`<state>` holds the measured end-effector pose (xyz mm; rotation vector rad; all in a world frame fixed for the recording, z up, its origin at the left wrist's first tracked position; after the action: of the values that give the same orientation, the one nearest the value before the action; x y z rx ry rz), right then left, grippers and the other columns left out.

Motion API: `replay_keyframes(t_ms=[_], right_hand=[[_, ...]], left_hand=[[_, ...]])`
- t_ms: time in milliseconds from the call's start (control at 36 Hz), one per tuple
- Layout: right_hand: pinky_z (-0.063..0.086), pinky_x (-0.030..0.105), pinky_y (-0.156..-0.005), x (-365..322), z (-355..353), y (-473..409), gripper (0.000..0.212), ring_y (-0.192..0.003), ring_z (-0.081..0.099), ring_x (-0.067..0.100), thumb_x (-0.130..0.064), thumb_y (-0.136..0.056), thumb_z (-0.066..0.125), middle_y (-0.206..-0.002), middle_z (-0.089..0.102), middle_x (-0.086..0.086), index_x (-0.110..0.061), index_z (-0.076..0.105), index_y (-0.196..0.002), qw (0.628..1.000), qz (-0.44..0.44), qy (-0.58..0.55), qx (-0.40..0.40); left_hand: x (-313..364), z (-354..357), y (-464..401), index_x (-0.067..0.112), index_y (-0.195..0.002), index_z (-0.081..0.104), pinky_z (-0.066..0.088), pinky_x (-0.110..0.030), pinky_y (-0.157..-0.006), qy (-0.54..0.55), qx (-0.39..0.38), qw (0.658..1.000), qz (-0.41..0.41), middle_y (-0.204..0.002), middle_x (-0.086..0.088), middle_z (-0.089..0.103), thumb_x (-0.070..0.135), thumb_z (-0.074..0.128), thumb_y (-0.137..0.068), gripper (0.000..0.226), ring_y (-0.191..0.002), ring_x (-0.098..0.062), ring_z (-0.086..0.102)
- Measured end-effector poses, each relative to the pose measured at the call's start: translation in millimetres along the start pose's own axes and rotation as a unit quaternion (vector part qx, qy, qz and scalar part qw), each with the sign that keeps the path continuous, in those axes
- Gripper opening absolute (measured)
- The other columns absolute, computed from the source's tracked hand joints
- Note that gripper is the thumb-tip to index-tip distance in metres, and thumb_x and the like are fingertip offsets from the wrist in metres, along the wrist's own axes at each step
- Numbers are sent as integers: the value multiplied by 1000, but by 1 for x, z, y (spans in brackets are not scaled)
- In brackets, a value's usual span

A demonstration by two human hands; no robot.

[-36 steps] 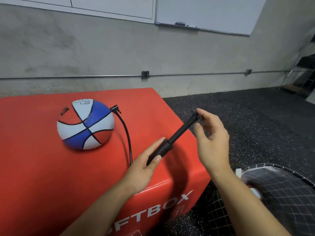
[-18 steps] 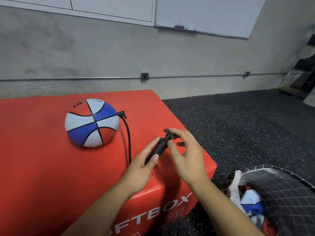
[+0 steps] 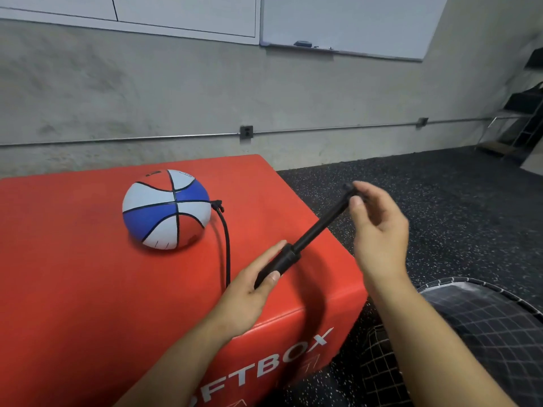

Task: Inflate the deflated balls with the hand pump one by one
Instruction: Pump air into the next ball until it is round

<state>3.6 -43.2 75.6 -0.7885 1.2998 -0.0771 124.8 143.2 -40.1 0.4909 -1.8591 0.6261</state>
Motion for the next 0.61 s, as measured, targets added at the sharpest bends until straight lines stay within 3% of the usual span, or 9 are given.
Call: replay_keyframes(t_ms=[83, 194, 250, 389, 444, 500, 611], right_hand=[[53, 31, -101, -6, -11, -6, 28, -104, 68, 5, -6, -103, 63, -112, 74, -6, -29, 71, -117, 1000, -2, 3, 21], [51, 38, -108, -6, -5, -5, 25, -116, 66, 7, -15, -105, 61, -124, 71, -3, -25, 69, -126, 999, -7, 36, -2], [49, 43, -110, -6, 2, -3, 32, -124, 63, 11, -22, -102, 62, -131, 68, -4, -27, 66, -134, 998, -16, 56, -22], [46, 40, -112, -10, 14, 6, 42, -123, 60, 6, -5, -97, 66, -128, 66, -9, -25, 66, -134, 990, -59, 122, -43], [46, 36, -110, -9, 21, 12, 43, -118, 61, 4, -1, -95, 68, -126, 67, -8, -22, 67, -133, 986, -71, 140, -59], [46, 33, -109, -5, 29, 18, 44, -120, 61, 6, 2, -94, 68, -126, 68, -6, -20, 68, -132, 983, -76, 146, -76], [45, 31, -112, -2, 40, 32, 51, -124, 60, 3, 8, -91, 66, -128, 68, -9, -27, 68, -129, 980, -86, 148, -107]], left_hand=[[3, 0, 1, 68, -144, 41, 35, -39, -122, -5, -7, 1000, 7, -136, 23, 62, 20, 52, -110, 61, -126, 6, 53], [4, -3, 0, 69, -144, 40, 36, -38, -123, 0, 6, 1000, 15, -145, 21, 59, 19, 53, -110, 62, -134, -3, 55], [4, -4, -1, 71, -143, 39, 41, -34, -119, 4, 16, 1000, 21, -142, 26, 60, 18, 53, -110, 64, -127, -6, 61], [3, -5, 0, 62, -147, 44, 38, -28, -118, 13, 29, 999, 11, -140, 19, 63, 17, 53, -110, 59, -129, 0, 57], [4, -6, 0, 54, -149, 43, 41, -18, -110, 23, 31, 999, 9, -134, 17, 63, 14, 52, -109, 57, -115, 11, 60], [4, -7, 0, 52, -148, 41, 45, -11, -96, 22, 34, 999, 8, -128, 16, 65, 13, 51, -110, 56, -100, 12, 63], [-3, -8, -3, 68, -144, 42, 52, -33, -87, 31, 45, 999, -1, -122, 17, 71, 20, 53, -109, 60, -95, -8, 64]])
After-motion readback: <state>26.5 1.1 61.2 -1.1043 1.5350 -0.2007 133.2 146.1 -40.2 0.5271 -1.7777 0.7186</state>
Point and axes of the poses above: each hand's wrist, its own y-axis away from the middle knuckle, its own z-axis out of the palm, x = y × z, the point moved 5 cm from there along -y, towards the middle knuckle
